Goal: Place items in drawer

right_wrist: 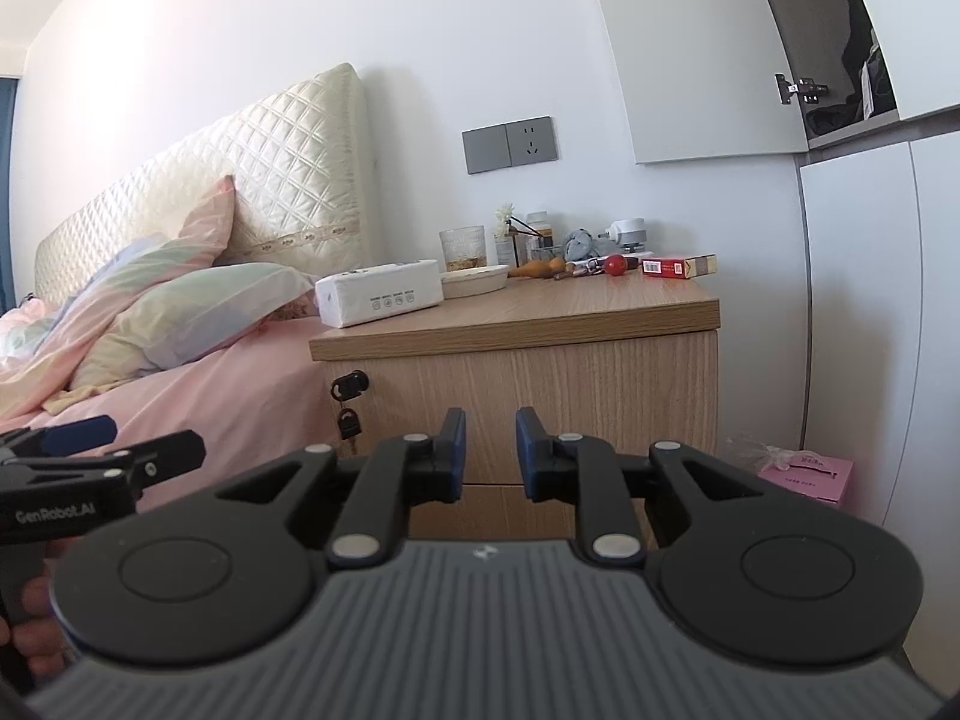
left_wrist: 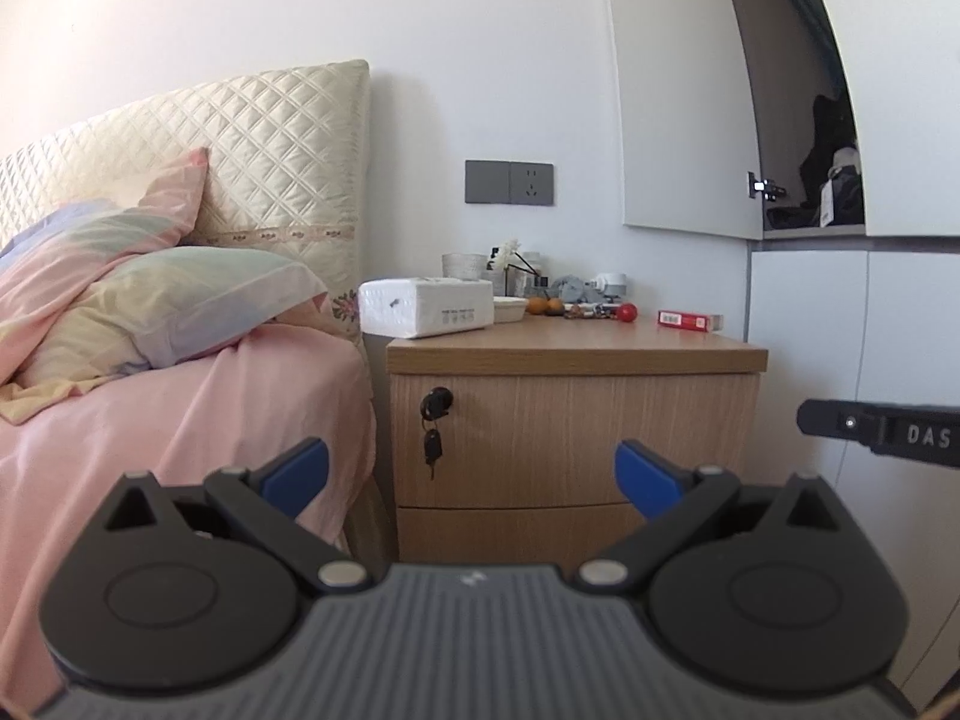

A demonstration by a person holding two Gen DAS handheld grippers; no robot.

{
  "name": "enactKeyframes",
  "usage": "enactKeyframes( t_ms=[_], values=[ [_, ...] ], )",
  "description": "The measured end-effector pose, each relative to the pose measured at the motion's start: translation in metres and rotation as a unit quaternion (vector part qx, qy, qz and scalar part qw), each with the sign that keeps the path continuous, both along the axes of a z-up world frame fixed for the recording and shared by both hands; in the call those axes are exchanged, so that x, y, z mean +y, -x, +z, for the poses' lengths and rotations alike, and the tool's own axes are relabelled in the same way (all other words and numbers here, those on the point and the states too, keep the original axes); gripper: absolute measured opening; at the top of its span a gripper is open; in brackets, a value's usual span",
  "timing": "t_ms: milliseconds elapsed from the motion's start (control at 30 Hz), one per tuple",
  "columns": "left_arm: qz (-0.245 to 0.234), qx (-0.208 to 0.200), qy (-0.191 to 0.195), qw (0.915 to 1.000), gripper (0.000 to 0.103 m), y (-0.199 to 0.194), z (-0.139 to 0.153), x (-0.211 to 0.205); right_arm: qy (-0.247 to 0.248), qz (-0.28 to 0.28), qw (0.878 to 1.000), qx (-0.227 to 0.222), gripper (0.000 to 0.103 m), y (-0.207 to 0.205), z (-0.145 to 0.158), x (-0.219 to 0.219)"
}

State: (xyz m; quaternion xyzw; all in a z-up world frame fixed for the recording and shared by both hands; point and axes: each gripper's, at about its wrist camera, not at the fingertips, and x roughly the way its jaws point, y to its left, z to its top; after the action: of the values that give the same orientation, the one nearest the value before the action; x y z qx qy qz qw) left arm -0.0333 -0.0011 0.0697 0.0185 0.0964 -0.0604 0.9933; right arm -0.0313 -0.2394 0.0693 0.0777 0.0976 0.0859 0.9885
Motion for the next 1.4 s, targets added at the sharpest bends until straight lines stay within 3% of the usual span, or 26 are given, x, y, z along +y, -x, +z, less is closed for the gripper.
enactKeyframes(
  t_ms=[133,233,300,367,1400],
  values=[
    [0.0,0.005,-0.002,1.0,0.103,-0.0016,-0.002,0.0002,0.01,0.005,1.0,-0.004,0.027,-0.001,0.0,0.0029],
    [0.003,0.004,-0.002,1.0,0.103,-0.0022,-0.0026,0.0002,0.008,0.002,1.0,-0.003,0.042,-0.002,-0.0002,0.0033],
    [0.005,0.004,-0.003,1.0,0.103,-0.0025,-0.003,0.0002,0.007,-0.002,1.0,-0.003,0.077,-0.0021,-0.0006,0.0034],
    [0.007,0.003,-0.003,1.0,0.103,-0.0022,-0.0029,0.0,0.005,-0.005,1.0,-0.007,0.094,-0.001,-0.0006,0.003],
    [0.027,0.0,-0.001,0.9996,0.103,-0.0011,-0.002,0.0011,0.008,-0.035,0.999,0.001,0.092,0.0006,-0.0041,0.0001]
  ],
)
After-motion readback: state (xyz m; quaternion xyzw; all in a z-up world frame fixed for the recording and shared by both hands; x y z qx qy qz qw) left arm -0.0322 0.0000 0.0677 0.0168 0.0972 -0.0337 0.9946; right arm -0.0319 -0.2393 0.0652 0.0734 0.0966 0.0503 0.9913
